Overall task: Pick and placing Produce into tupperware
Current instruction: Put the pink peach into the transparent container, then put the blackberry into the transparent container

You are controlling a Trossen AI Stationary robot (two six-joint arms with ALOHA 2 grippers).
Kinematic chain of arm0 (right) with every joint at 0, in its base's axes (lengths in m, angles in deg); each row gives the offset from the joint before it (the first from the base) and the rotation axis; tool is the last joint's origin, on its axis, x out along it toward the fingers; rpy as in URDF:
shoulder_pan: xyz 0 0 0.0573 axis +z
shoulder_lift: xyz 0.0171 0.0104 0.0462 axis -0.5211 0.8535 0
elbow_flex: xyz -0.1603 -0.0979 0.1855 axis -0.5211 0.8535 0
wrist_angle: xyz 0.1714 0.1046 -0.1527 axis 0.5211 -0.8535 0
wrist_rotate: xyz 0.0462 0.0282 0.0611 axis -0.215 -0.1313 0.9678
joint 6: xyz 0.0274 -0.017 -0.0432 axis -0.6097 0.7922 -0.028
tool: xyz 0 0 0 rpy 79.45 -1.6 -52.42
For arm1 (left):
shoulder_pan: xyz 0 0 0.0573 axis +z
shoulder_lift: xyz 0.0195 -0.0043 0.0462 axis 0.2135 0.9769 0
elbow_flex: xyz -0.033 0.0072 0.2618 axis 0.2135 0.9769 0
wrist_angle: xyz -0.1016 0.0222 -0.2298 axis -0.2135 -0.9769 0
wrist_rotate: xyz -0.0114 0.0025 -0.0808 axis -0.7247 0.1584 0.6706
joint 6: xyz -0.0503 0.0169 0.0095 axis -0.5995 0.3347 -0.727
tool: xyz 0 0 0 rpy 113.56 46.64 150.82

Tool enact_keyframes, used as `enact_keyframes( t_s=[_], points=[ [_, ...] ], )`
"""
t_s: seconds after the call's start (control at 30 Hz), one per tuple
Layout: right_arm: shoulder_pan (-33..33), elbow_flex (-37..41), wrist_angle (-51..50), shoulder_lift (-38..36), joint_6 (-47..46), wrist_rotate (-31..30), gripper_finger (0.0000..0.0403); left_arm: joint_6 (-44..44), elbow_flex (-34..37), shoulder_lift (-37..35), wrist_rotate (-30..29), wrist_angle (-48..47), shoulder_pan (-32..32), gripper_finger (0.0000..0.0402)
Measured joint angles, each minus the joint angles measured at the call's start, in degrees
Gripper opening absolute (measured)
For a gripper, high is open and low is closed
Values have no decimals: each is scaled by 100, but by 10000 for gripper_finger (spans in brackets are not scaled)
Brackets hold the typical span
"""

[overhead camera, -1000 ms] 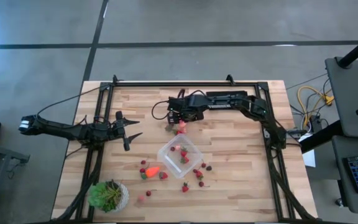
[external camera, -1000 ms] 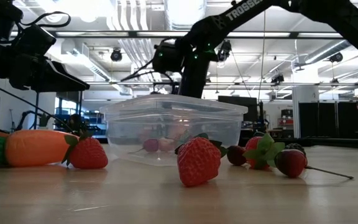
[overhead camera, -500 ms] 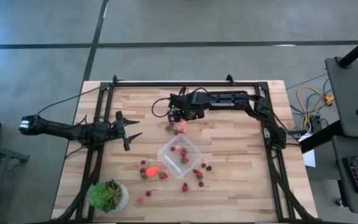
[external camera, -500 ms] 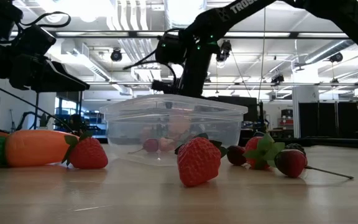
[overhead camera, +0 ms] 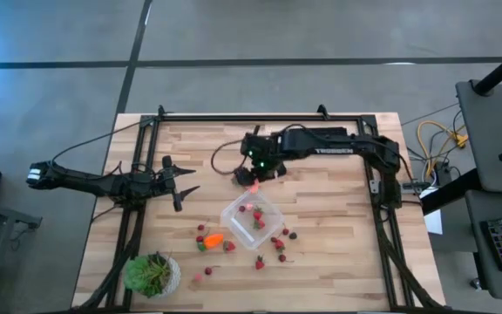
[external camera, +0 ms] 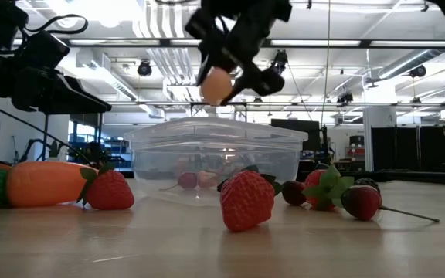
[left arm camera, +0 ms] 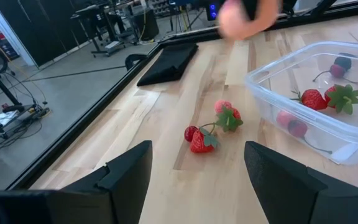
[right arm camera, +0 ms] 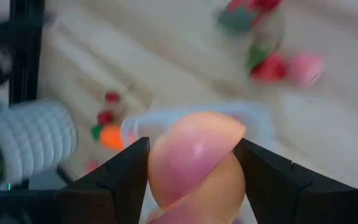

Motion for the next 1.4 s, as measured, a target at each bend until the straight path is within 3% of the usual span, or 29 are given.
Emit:
enact_keyframes(
  t_s=[0.23, 0.43, 0.67, 0.9, 1.1, 1.27, 1.4],
  points=[
    [750, -6, 3, 247, 192, -116, 221, 0, -1, -3, 1, -1, -1, 242],
    [1127, 2, -193, 575, 690, -1022, 225, 0, -1, -1, 2, 1, -1, 242],
    [1279, 2, -275, 614, 1276, -1509, 282, 0, -1, -2, 2, 3, -2, 242],
    [1240, 3, -535, 532, 1318, -1539, 331, 0, 1, -4, 2, 0, -2, 242],
    [1511, -2, -1127, 67, 3128, -1607, 327, 0, 0, 0, 0, 6, 0, 242],
    [2150, 4, -2414, -162, 4126, -2771, 326, 0, 1, -2, 0, 0, 0, 242],
    [2764, 49, -2455, -399, 4207, -4048, 326, 0, 0, 0, 1, 2, -1, 242]
  ],
)
